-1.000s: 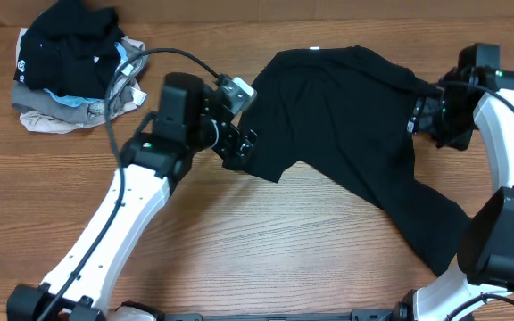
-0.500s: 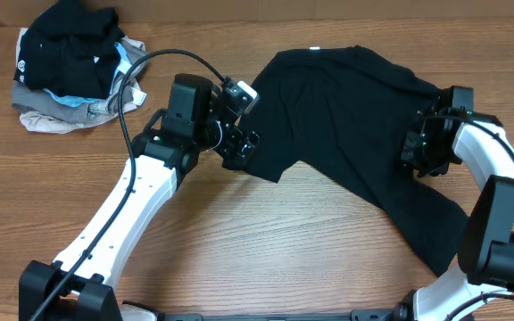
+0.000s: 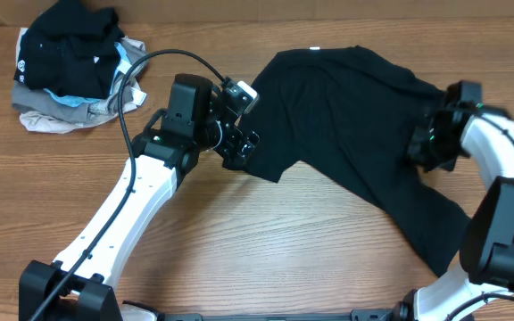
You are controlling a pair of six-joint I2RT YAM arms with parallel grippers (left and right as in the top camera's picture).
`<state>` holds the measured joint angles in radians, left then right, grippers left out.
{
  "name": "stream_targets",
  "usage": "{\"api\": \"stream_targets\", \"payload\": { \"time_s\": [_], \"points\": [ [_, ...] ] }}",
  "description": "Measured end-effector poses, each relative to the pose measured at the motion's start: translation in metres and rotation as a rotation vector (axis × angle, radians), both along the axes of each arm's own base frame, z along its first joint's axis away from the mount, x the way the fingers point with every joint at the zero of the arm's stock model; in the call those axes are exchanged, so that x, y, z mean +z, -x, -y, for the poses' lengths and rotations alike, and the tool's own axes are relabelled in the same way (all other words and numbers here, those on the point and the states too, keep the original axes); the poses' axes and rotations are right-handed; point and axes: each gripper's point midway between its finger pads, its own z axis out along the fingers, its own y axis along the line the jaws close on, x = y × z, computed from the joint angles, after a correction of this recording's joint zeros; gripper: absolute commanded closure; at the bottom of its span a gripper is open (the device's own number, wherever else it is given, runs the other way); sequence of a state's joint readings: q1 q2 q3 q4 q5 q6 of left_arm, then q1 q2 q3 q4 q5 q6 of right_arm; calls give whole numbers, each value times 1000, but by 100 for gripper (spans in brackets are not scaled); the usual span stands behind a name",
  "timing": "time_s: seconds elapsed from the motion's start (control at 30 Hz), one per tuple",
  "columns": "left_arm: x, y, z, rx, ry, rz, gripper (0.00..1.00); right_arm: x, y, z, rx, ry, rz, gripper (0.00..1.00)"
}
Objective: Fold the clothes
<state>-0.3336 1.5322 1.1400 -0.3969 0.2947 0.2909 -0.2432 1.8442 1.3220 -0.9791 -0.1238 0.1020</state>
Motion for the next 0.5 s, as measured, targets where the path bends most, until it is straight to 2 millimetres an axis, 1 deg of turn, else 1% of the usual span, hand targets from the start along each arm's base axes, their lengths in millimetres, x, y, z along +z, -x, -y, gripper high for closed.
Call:
{"api": "stream_targets", "payload": {
  "time_s": [0.07,0.1,0.13,0.2,0.27,0.33,0.5],
  "points": [
    [0,0,0,0,0,0,1,23,-13,10,-24,20,36,96],
    [0,0,0,0,0,0,1,28,-16,13,-30,27,45,96],
    [0,0,0,0,0,0,1,47,-28,24,-56,56,87,96],
    [0,0,0,1,-1,0,1,68,-44,39,-87,96,154,96],
    [0,0,0,2,-2,0,1,84,-60,54,-114,133,228,96],
    [0,0,-1,3,-3,0,1,91,-70,68,-141,169,276,96],
    [0,-1,-1,6,-6,1,1,96,-78,100,-207,269,320,96]
  ]
}}
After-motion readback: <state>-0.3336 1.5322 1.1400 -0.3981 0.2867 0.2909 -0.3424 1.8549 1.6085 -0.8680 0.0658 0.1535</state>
